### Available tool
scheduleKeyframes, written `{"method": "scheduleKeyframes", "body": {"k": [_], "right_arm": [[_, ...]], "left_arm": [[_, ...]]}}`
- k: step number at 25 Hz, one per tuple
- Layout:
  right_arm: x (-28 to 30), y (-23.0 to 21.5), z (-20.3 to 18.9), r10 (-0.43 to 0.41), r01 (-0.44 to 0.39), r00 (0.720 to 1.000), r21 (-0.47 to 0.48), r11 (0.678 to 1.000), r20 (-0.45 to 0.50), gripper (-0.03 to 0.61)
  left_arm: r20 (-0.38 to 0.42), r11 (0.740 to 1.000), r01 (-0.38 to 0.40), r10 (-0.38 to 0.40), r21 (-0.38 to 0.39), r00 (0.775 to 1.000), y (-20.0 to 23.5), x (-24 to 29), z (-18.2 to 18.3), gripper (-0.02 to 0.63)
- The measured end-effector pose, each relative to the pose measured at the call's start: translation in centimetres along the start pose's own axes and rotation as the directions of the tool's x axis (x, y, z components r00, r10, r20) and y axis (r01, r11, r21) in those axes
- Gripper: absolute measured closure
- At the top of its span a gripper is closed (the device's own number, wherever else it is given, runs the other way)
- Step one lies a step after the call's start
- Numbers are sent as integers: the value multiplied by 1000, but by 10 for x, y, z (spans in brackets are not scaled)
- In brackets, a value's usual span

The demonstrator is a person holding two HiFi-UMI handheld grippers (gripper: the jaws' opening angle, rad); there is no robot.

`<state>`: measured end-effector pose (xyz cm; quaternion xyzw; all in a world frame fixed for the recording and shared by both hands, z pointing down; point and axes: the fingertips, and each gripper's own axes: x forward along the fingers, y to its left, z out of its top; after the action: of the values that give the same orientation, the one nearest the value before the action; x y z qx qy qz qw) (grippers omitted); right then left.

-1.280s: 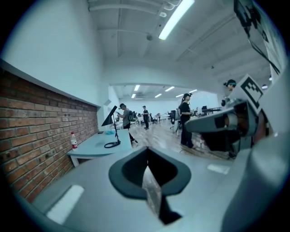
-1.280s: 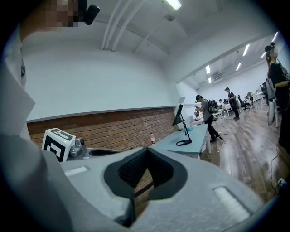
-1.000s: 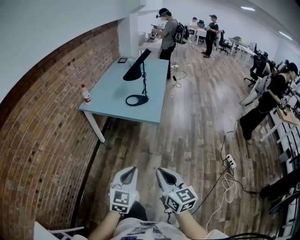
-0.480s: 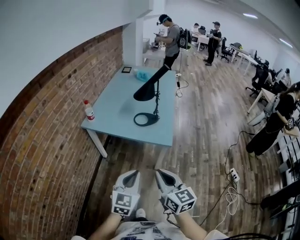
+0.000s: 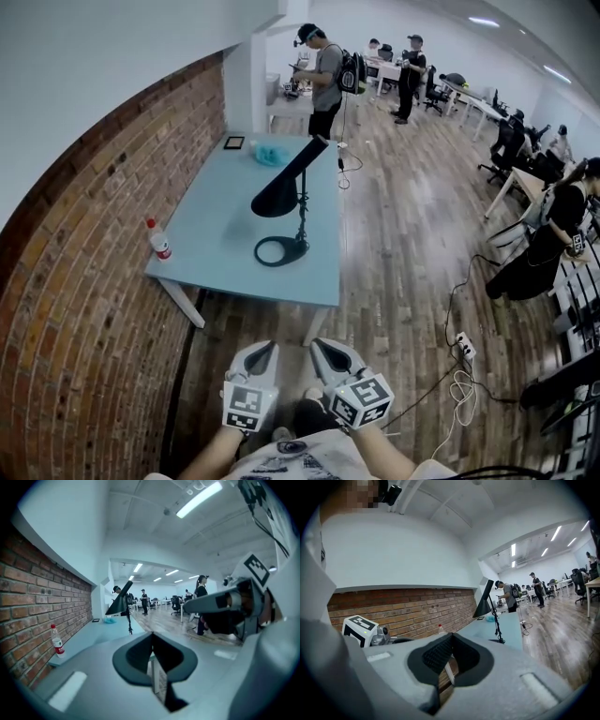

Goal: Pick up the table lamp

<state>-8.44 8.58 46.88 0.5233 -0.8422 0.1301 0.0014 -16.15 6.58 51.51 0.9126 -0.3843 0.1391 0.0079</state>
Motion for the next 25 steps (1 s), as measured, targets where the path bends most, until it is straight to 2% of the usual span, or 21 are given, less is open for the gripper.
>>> {"method": "scheduleKeyframes", "body": {"k": [8,15,19,25], "right_arm": [[70,-60,10,42,-42,999,22,999,8,580],[130,-140,43,91,-91,996,17,996,8,580],[156,-185,60,115,-115,993,11,993,-5,580],[183,-236,74,168,-168,986,4,986,-22,580]], "left_arm": [[-25,1000,-19,19,9,999,35,73,3,622],[-42,998,-66,66,-3,997,72,168,27,622],[-48,996,-83,82,-11,995,84,221,43,621],[-67,994,-106,103,-30,992,89,281,49,621]]}}
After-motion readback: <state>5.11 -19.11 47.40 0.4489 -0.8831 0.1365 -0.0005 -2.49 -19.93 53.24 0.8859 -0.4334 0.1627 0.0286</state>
